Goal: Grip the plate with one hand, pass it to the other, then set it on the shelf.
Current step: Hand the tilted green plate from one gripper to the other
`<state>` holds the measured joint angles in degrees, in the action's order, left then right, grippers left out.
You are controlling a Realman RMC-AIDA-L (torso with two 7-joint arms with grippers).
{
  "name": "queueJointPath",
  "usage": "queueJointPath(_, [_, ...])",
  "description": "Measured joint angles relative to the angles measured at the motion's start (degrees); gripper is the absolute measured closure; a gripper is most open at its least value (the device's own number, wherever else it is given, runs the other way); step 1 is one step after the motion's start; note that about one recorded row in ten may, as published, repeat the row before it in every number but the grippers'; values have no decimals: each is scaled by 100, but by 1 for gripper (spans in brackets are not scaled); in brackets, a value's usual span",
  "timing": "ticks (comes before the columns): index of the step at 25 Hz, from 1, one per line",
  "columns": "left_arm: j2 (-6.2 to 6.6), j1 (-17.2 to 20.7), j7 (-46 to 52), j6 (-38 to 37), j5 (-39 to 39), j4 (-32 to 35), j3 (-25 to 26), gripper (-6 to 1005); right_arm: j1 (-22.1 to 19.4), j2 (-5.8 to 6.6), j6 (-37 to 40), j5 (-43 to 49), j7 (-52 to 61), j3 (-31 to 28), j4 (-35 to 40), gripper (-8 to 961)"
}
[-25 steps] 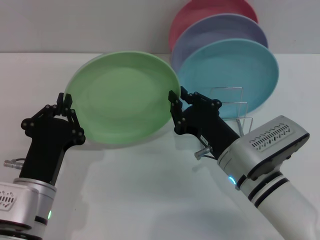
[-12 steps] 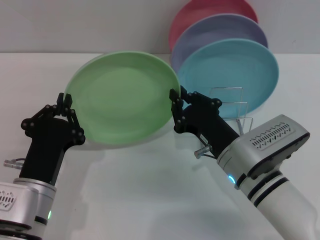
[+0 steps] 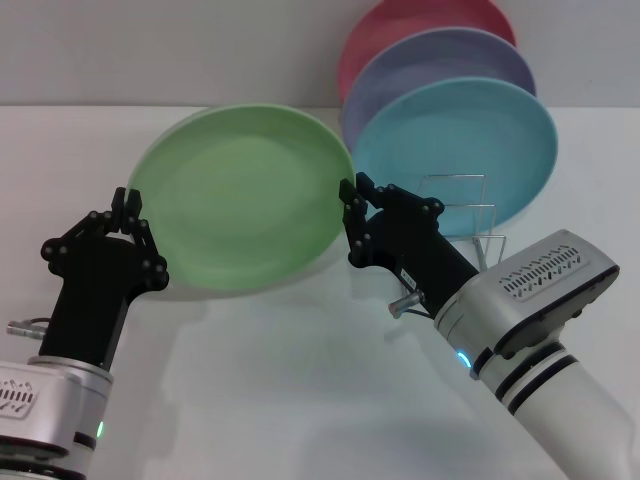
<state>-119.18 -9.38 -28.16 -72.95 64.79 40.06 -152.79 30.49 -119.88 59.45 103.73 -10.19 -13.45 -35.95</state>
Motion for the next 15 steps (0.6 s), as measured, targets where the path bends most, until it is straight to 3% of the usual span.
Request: queueJointPath(15, [0,19,-575,-19,304,226,-216,959,51,0,-30,-1,-26,-17,46,835])
